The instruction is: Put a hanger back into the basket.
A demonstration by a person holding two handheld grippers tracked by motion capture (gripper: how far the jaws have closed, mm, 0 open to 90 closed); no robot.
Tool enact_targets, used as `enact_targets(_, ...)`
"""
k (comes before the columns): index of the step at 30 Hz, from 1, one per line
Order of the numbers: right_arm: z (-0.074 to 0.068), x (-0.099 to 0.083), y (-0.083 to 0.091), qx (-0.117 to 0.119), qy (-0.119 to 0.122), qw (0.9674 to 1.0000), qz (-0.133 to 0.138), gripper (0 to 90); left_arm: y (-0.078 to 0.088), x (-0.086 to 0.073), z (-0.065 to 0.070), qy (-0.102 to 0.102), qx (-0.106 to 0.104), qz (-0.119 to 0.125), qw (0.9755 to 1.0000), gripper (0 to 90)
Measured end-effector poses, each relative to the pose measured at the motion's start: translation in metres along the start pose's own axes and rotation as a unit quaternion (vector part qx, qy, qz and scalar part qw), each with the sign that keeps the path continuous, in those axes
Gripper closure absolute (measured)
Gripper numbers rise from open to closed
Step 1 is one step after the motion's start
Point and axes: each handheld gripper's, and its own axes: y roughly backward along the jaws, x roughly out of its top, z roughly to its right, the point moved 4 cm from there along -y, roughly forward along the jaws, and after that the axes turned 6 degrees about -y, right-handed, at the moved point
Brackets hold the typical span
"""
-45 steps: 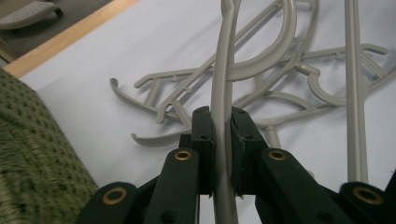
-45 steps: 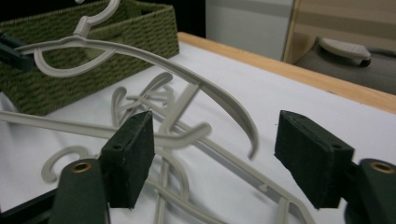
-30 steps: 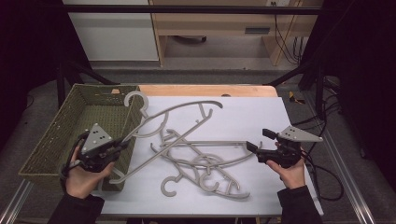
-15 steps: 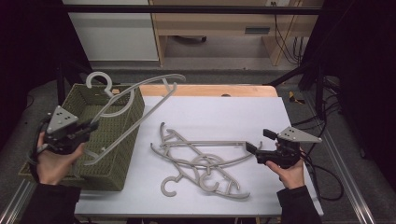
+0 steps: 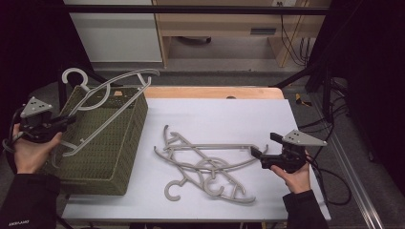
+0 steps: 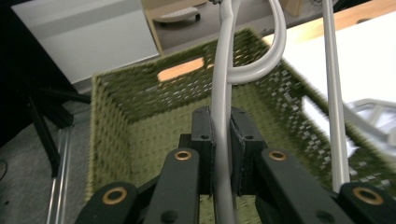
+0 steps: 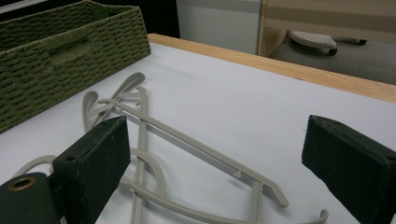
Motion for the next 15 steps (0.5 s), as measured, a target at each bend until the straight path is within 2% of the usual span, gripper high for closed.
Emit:
enact_targets(4, 0.0, 0.0, 0.0, 0.002, 0.001, 1.0, -0.003, 8.1, -0.004, -0.011, -0.012, 0.0, 0.008, -0.016, 0.9998, 81.4)
enact_targets(10, 0.0, -0.001, -0.001, 0.001, 0.002, 1.0, -0.004, 8.1, -0.004, -0.029, -0.029, 0.012, 0.028, -0.03, 0.9991, 81.4)
enact_targets(15, 0.0, -0.001, -0.002, 0.0, 0.003, 1.0, -0.006, 8.1, -0.003, -0.042, -0.038, 0.014, 0.037, -0.041, 0.9984, 81.4)
